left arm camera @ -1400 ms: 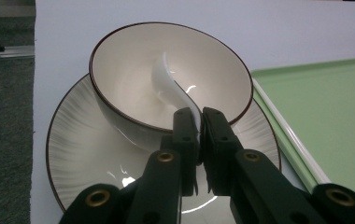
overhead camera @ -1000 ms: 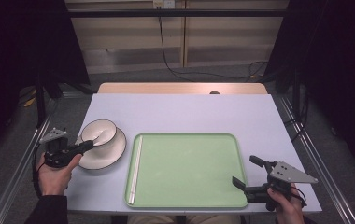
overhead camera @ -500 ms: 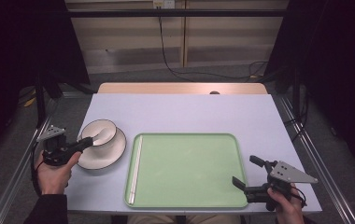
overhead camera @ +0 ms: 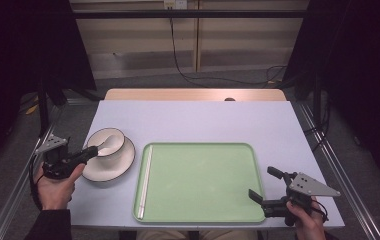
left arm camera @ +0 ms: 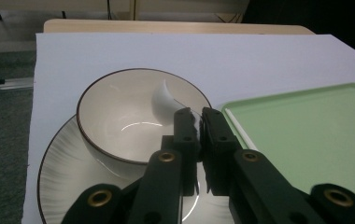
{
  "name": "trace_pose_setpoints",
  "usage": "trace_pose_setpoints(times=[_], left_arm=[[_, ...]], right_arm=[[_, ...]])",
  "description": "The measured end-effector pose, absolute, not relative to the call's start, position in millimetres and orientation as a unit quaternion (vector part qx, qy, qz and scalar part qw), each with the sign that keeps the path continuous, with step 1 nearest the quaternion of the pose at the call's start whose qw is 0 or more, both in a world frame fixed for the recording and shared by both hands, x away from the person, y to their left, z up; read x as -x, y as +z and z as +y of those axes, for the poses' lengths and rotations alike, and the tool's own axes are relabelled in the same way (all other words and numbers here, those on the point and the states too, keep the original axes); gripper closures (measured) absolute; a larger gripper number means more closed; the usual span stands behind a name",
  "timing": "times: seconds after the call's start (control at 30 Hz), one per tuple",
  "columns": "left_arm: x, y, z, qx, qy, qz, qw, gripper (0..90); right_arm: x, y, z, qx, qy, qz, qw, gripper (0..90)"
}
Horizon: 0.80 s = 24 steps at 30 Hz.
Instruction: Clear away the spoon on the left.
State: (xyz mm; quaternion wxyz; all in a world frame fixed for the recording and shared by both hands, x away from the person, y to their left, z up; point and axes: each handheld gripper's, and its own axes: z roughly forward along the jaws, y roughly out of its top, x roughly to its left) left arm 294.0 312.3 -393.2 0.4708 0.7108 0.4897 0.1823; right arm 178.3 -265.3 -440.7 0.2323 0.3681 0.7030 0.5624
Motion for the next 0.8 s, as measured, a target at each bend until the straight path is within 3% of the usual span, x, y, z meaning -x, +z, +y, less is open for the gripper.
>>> trace_pose_setpoints(times=[0.8], left_arm=[[-270,-371,298,-0.71,0.2,0.457,0.498,85.4]], right_arm=[[-178,-440,-266,-0.366,0.564,0.702,0.234,2.2]])
